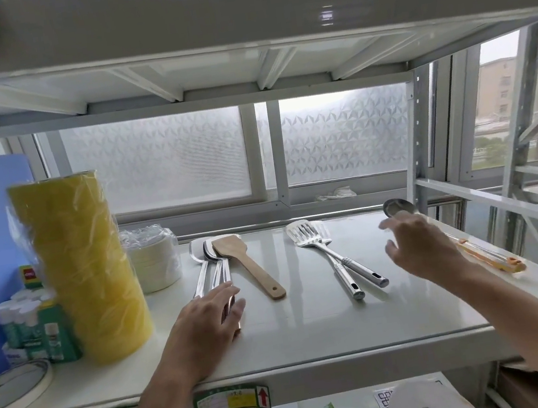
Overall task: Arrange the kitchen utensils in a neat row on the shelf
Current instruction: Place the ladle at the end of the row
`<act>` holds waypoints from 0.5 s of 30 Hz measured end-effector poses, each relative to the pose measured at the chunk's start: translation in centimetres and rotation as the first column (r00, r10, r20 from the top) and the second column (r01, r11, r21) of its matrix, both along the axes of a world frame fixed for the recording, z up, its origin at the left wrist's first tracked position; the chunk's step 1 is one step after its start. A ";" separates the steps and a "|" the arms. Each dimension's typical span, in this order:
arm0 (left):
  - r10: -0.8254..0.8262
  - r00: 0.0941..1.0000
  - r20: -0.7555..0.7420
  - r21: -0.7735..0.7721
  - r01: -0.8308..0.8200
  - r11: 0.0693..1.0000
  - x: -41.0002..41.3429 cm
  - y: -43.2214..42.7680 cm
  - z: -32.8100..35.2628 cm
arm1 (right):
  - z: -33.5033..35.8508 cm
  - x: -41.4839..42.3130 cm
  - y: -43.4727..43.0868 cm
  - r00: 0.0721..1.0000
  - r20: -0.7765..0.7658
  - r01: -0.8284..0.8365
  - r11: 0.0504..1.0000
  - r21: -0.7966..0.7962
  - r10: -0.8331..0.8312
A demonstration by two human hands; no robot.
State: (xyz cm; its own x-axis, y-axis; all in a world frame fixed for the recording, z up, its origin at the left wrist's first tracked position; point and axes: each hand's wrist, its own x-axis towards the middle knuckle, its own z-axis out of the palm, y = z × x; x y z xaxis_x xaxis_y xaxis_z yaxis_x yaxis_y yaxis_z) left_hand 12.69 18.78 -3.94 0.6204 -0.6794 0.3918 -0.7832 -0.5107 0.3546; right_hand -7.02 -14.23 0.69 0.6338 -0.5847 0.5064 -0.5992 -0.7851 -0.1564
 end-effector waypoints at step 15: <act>0.088 0.993 -0.083 -0.114 -0.098 0.989 0.0 0.2 0.0 | -1.9 10.3 14.7 0.833 -0.066 -0.515 0.813 0.273 0.550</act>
